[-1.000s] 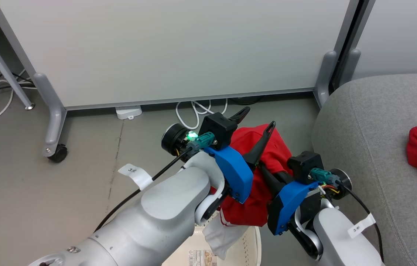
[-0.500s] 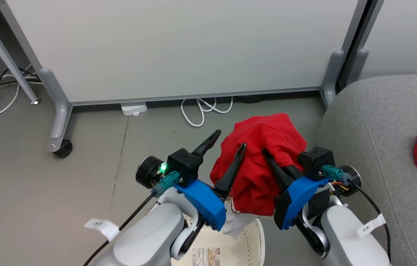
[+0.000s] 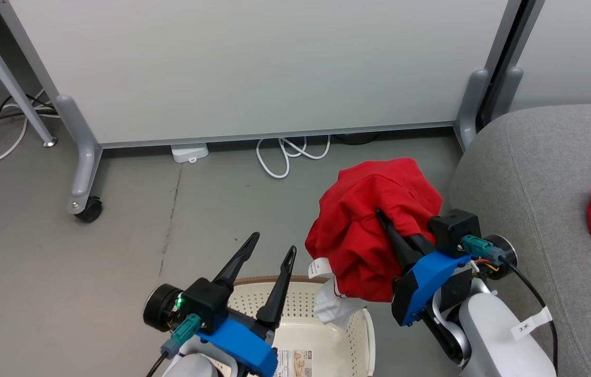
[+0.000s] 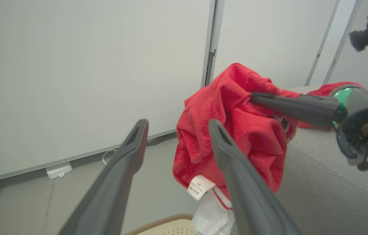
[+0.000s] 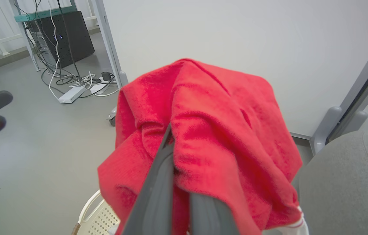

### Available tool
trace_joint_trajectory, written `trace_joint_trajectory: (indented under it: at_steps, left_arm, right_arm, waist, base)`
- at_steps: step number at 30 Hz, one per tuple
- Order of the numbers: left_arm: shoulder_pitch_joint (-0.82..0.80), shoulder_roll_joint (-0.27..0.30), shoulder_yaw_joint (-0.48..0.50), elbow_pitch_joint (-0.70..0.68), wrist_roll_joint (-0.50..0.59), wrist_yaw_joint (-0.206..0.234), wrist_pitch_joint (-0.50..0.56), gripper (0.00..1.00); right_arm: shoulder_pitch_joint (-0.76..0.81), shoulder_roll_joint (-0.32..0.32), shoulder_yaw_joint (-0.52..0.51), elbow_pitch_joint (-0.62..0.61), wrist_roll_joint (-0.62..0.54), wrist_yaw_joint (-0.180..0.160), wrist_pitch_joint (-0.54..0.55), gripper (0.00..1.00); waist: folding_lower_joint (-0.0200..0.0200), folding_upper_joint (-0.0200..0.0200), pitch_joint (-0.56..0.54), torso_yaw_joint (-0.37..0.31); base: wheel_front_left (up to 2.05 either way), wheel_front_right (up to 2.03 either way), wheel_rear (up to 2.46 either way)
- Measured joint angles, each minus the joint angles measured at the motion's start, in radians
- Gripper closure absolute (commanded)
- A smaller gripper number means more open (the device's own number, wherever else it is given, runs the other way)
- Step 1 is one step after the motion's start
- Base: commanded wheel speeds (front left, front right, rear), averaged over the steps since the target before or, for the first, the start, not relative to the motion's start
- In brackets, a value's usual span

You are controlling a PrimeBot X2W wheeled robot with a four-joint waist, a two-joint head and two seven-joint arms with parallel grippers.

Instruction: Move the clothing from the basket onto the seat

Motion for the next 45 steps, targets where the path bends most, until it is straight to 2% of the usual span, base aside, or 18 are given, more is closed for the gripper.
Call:
trace_joint_trajectory:
  at_steps: [9, 16, 22, 30, 45]
  left_arm:
    - [0.101, -0.015, 0.126, -0.036, 0.113, -0.041, 0.0, 0.0]
    - [0.117, -0.043, 0.17, -0.034, 0.153, -0.064, 0.0, 0.0]
    - [0.12, -0.055, 0.186, -0.032, 0.177, -0.076, 0.0, 0.0]
    - [0.12, -0.063, 0.197, -0.034, 0.189, -0.079, 0.0, 0.0]
    - [0.105, -0.049, 0.19, -0.045, 0.188, -0.084, 0.0, 0.0]
  right_arm:
    - [0.002, 0.0, -0.007, -0.003, 0.0, 0.0, -0.001, 1.0]
    - [0.006, 0.0, -0.008, -0.004, 0.0, 0.0, -0.002, 1.0]
    - [0.007, 0.0, -0.008, -0.007, 0.003, 0.0, -0.003, 1.0]
    - [0.005, 0.0, -0.004, -0.01, 0.009, 0.0, -0.012, 1.0]
    - [0.001, 0.0, -0.01, -0.006, 0.018, 0.0, -0.034, 1.0]
  waist:
    - [0.0, 0.0, 0.003, -0.005]
    - [0.0, 0.0, 0.002, -0.018]
    - [0.0, 0.0, 0.001, -0.057]
    - [0.0, 0.0, 0.009, -0.147]
    - [0.0, 0.0, 0.037, -0.37]
  base:
    - [0.0, 0.0, 0.0]
    - [0.0, 0.0, 0.0]
    - [0.0, 0.0, 0.0]
    - [0.0, 0.0, 0.0]
    - [0.0, 0.0, 0.0]
